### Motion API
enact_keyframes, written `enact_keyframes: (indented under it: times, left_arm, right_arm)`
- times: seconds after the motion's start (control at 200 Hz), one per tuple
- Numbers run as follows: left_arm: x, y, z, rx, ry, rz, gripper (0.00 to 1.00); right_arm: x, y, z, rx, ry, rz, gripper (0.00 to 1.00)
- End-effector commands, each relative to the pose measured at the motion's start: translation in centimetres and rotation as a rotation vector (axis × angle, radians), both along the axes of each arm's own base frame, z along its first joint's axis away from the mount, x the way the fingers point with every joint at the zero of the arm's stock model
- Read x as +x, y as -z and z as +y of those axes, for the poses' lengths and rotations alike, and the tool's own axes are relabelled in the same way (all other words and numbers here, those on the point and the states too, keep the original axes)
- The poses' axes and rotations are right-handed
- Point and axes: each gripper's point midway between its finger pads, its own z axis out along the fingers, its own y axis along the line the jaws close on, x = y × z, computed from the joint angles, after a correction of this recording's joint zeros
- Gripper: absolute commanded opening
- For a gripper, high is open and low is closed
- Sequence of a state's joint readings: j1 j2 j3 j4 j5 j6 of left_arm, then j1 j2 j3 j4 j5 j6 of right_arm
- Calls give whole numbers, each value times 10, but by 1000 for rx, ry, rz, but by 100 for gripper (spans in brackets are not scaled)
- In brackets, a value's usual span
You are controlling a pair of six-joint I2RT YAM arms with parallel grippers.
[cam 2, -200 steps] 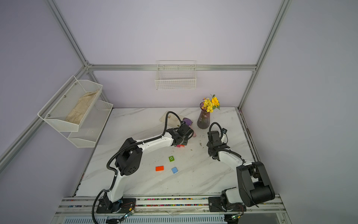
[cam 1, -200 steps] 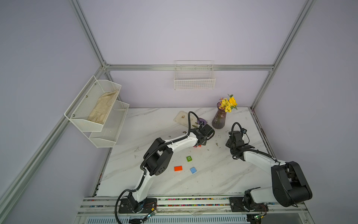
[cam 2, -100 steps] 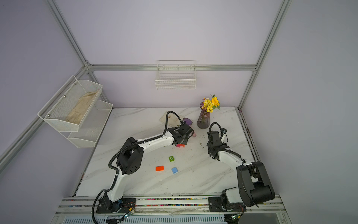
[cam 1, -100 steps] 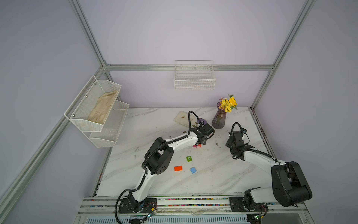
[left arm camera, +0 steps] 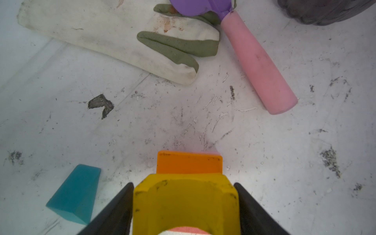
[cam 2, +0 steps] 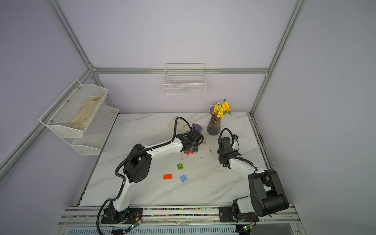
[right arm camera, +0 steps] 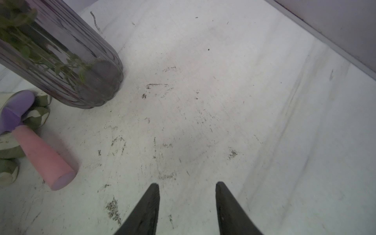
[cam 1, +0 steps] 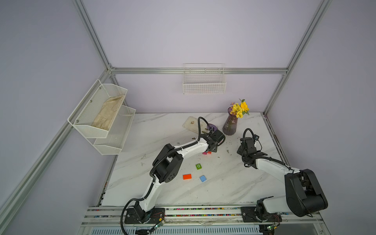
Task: Build the wood block tower
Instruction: 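Lower the yellow arch block onto the striped yellow block and open the left gripper, then raise the left gripper and move it toward the red rectangular block nearer the robot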
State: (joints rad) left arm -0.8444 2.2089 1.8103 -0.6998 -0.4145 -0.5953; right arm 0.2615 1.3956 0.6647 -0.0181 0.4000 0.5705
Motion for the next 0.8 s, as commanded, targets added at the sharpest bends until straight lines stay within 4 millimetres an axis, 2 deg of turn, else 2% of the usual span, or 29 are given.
enact_keyframes:
  times: [0.0,0.205,0.26,0.33,0.405,0.515,0.59,0.69,0.71,0.73,0.795]
  left_arm:
    - [17,-39,-15,-86,-19,-66,74]
    - [16,-47,-14,-94,-16,-71,75]
    - [15,-54,-12,-99,-18,-80,84]
    - [13,-68,-6,-102,-25,-99,100]
    - [7,-88,-1,-125,-24,-117,100]
    - [-9,-120,15,-152,-12,-139,100]
    - [-23,-138,38,-152,-41,-168,100]
    - [-47,-146,91,-154,-206,-208,100]
    - [-53,-146,101,-154,-235,-211,100]
    - [-60,-146,113,-152,-269,-211,100]
    - [-82,-141,150,-159,-396,-220,100]
  right_arm:
    - [5,-4,0,0,1,-12,48]
    - [5,-5,0,1,2,-15,48]
    - [5,-4,0,0,2,-12,48]
    - [5,-4,1,0,1,-12,48]
    - [4,-6,-1,-2,4,-15,51]
    - [4,-9,0,-5,-6,-31,63]
    - [3,-7,0,-7,-10,-28,67]
    - [2,-6,-1,-11,-14,-25,69]
    - [2,-5,0,-10,-15,-24,69]
    - [2,-14,0,-4,-17,-50,70]
    - [1,-14,0,-2,-19,-53,70]
